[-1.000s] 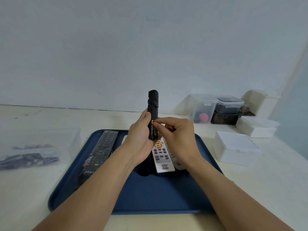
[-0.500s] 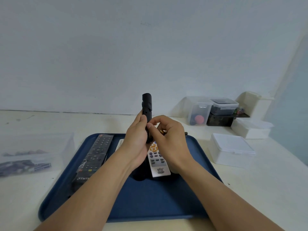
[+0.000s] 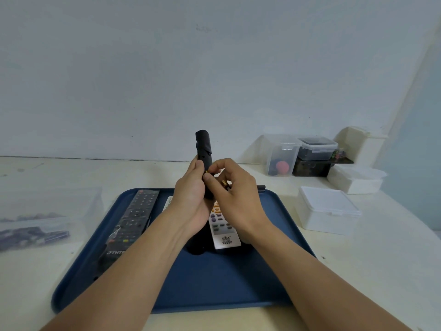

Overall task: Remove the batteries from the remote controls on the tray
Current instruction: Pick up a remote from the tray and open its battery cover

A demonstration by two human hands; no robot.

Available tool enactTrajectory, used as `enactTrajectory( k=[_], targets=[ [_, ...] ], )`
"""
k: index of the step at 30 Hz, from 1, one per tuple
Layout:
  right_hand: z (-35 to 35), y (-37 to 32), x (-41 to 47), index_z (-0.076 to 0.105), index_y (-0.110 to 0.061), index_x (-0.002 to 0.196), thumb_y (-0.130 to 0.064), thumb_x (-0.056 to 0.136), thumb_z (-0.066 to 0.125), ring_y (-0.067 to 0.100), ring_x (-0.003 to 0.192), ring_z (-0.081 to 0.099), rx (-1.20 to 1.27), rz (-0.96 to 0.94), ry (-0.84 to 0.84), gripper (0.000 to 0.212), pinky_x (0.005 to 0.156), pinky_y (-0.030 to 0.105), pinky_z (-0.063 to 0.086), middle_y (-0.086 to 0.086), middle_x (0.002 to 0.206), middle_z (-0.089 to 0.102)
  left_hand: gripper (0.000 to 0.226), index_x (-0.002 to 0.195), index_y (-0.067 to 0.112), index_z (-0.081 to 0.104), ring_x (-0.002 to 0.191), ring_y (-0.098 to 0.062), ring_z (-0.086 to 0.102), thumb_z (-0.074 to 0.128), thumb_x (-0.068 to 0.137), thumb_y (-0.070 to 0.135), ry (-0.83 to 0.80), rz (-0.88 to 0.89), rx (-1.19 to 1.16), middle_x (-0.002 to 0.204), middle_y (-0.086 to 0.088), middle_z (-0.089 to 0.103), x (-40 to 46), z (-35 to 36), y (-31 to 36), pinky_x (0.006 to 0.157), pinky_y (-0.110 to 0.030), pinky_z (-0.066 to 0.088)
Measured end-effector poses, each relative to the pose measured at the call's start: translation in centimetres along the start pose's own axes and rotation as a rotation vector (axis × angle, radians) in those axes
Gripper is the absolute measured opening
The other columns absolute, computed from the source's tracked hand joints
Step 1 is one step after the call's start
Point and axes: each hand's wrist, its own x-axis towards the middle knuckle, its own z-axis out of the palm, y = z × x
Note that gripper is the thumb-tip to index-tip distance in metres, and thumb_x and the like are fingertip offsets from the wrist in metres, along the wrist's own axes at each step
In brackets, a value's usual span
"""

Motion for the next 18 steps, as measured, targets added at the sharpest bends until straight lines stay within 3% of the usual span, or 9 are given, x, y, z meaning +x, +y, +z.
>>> enactTrajectory(
  k=[3,9,12,14,16,18],
  targets=[
    [0.0,0.2,0.0,0.067,-0.019,0.091,-0.018,0.097,0.061,0.007,0.057,0.052,-0.015,-0.022,0.033,0.008,0.054,0.02,0.043,-0.01,0.061,0.057,0.034,0.133,0.024,0.062,0.092,-0.021,0.068,0.038,0.11,0.028,0.018,0.004,0.017,0.106,-0.008,0.071,-0.1,0.1,0.0,0.098,-0.041,0.053],
    [0.0,0.1,0.1,0.075,-0.018,0.09,-0.014,0.094,0.065,0.007,0.057,0.054,-0.13,-0.106,0.073,0.011,0.056,0.016,0.041,-0.013,0.064,0.061,0.036,0.141,0.028,0.057,0.101,-0.018,0.07,0.036,0.111,0.026,0.04,-0.006,0.028,0.124,-0.008,0.07,-0.4,0.4,0.1,0.081,-0.03,0.056],
    [0.1,0.3,0.1,0.077,-0.016,0.091,-0.017,0.096,0.062,0.016,0.054,0.052,-0.125,-0.091,0.076,0.016,0.057,0.035,0.05,-0.003,0.061,0.064,0.039,0.144,0.033,0.053,0.104,-0.015,0.068,0.034,0.111,0.026,0.01,0.029,0.054,0.124,-0.004,0.069,-0.4,0.5,0.2,0.082,-0.029,0.055],
    [0.0,0.2,0.1,0.078,-0.017,0.091,-0.02,0.096,0.064,0.027,0.061,0.057,-0.053,-0.069,0.092,0.016,0.063,0.04,0.053,0.005,0.062,0.065,0.039,0.145,0.035,0.051,0.107,-0.014,0.068,0.034,0.111,0.026,-0.003,0.043,0.056,0.125,-0.002,0.068,-0.6,0.8,0.3,0.089,-0.031,0.055],
    [-0.3,-0.1,0.2,0.077,-0.02,0.091,-0.021,0.094,0.068,0.025,0.06,0.059,0.026,-0.038,0.118,0.01,0.063,0.034,0.054,0.006,0.06,0.063,0.039,0.146,0.032,0.051,0.115,-0.018,0.066,0.035,0.111,0.026,-0.014,0.036,0.022,0.13,-0.003,0.066,-0.5,1.0,0.3,0.103,-0.039,0.052],
    [-0.5,-0.5,0.2,0.073,-0.02,0.089,-0.021,0.092,0.071,0.015,0.054,0.054,0.041,-0.014,0.144,0.004,0.055,0.023,0.047,0.003,0.058,0.058,0.038,0.144,0.029,0.054,0.114,-0.023,0.067,0.036,0.111,0.026,-0.005,0.017,-0.029,0.126,-0.007,0.067,-0.6,1.1,0.4,0.108,-0.046,0.049]
  ],
)
